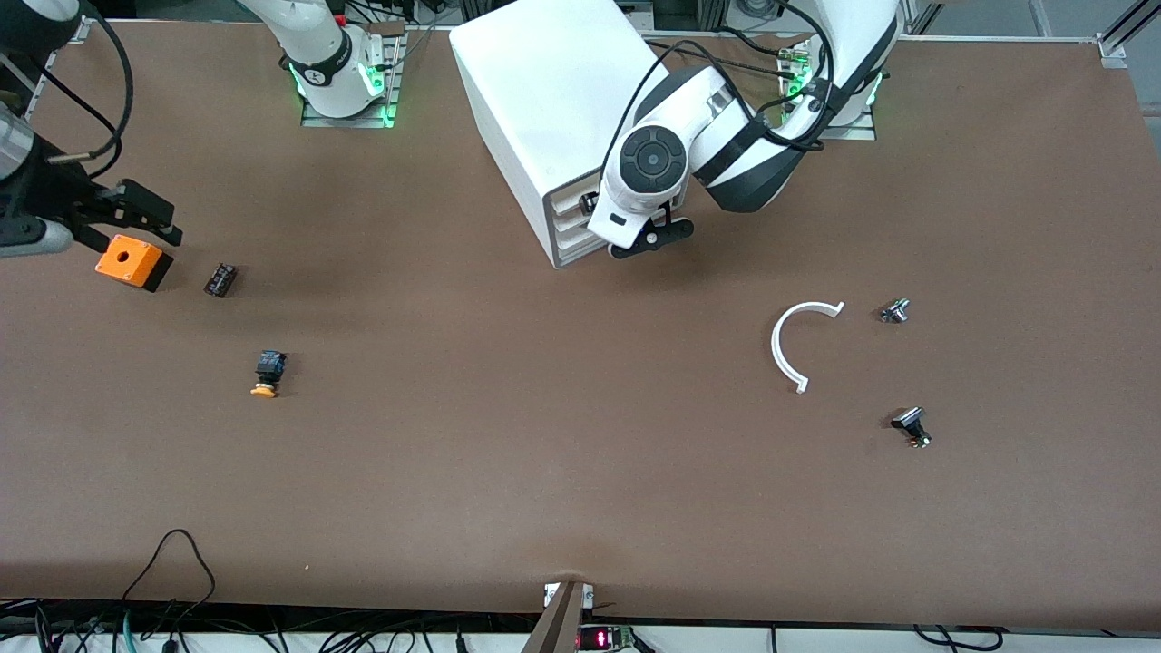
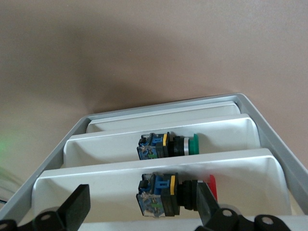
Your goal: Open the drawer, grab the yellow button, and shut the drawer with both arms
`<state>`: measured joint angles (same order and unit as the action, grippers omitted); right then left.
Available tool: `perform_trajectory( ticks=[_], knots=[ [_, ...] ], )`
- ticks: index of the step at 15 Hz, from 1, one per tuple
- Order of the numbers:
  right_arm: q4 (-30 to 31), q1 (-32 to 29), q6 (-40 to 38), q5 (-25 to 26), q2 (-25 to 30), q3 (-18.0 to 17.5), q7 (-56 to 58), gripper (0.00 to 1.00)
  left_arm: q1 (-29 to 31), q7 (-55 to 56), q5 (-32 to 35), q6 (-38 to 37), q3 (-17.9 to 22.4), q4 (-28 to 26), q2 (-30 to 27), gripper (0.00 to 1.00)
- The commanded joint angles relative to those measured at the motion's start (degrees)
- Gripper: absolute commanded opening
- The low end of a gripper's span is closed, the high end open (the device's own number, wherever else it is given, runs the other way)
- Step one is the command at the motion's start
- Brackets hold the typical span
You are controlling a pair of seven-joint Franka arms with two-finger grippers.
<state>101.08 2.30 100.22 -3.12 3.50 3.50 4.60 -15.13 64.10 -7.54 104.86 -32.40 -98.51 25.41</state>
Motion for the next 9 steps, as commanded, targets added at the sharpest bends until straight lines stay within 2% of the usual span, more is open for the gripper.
perform_trajectory(
  ticks=[1,5,9],
  knots=[
    [-0.79,-1.07,-2.66,4.07,2.04,-2.96,-2.49,1.00,0.10,-0.64,-1.51,-1.06,-1.00,-0.54,-0.10,0.97],
    [-6.32,-0.63,-7.67,4.27,1.95,-7.44,-9.34,1.00,0.27,-0.73,-0.99,-1.67,-0.91,0.42,-0.27,0.98],
    [-6.69,-0.89,-8.11,3.65,1.77,-7.10,-10.66,1.00,3.07,-2.39,1.55,-4.39,0.06,4.28,-0.36,0.98]
  ],
)
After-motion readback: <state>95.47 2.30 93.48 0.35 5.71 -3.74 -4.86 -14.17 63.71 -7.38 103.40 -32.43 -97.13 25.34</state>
